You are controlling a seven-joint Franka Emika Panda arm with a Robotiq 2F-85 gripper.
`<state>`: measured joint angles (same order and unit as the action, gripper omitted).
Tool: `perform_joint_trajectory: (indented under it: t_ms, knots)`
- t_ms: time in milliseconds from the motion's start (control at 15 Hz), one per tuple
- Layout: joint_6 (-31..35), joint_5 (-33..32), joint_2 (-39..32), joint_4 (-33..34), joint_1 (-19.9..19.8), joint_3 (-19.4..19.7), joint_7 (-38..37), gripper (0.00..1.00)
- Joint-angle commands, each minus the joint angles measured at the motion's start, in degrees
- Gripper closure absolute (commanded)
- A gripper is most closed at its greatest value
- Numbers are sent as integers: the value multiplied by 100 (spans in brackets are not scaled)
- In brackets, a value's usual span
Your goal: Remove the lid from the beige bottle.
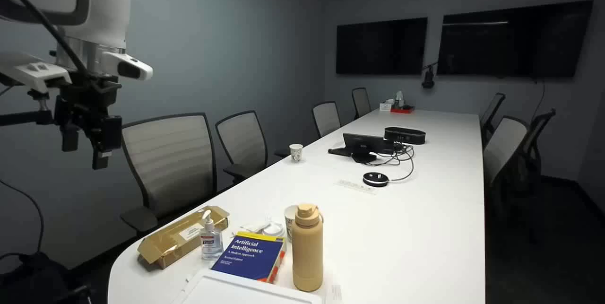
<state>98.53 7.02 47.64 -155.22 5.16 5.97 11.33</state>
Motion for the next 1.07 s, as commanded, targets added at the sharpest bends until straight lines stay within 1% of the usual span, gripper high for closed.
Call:
perform_joint_trajectory:
  t_ms: [0,133,267,400,600,800,1000]
  knots:
    - [-16,43,-9,9,-82,-67,50,0]
    - [-15,43,-9,10,-82,-67,50,0]
    - [66,-71,-358,199,-195,-18,17,0]
    - [172,-167,-822,448,-326,61,5,0]
    - [629,-379,-1541,879,-599,155,-73,0]
    - [1164,-470,-2400,1474,-847,334,-110,0]
    - [1466,-456,-3211,2151,-1001,446,-124,0]
